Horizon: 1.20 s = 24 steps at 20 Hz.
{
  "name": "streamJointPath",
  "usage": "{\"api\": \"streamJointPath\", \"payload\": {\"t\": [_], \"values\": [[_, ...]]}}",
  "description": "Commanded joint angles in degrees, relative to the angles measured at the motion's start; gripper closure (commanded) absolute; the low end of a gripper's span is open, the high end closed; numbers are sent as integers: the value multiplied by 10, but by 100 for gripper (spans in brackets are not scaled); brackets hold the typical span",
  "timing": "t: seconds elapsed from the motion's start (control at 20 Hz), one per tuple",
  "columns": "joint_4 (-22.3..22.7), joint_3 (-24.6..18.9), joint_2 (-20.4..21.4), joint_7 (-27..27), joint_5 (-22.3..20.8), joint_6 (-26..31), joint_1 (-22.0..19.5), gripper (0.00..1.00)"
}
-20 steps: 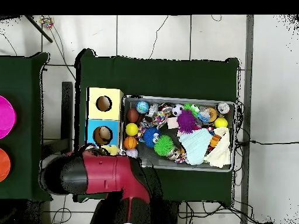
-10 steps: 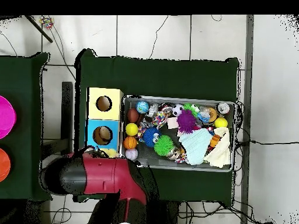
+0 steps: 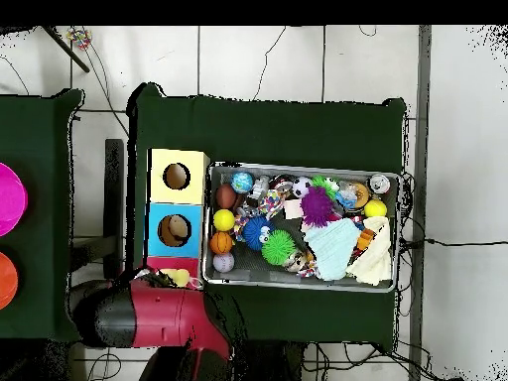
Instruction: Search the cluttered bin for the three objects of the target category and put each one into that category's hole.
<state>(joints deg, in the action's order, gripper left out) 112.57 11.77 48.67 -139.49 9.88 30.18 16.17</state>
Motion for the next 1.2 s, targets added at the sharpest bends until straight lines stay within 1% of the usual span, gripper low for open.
{"api": "streamJointPath", "payload": {"t": [0.05, 0.15, 0.2, 0.3, 0.45, 0.5, 0.55, 0.6, 0.7, 0.8, 0.85, 0.95, 1.0, 1.1, 1.2], "values": [[95, -59, -8, -115, 75, -56, -32, 100], [115, -90, 4, -94, 104, -60, -53, 100], [113, -91, 5, -94, 109, -57, -50, 100], [103, -90, 1, -91, 113, -50, -49, 100], [109, -111, -4, -58, 121, -58, -80, 100], [108, -112, -6, -44, 116, -55, -92, 100], [123, -133, -4, -19, 124, -62, -120, 100], [146, -171, 1, 15, 143, -74, -161, 100], [196, -265, 8, 86, 192, -96, -248, 100], [203, -311, 6, 116, 199, -92, -296, 100], [200, -328, 3, 117, 193, -92, -311, 100], [200, -380, -8, 114, 190, -112, -348, 100], [193, -400, -17, 106, 177, -119, -363, 100], [188, -459, -43, 99, 167, -138, -400, 100], [183, -505, -66, 86, 154, -150, -429, 100]]}}
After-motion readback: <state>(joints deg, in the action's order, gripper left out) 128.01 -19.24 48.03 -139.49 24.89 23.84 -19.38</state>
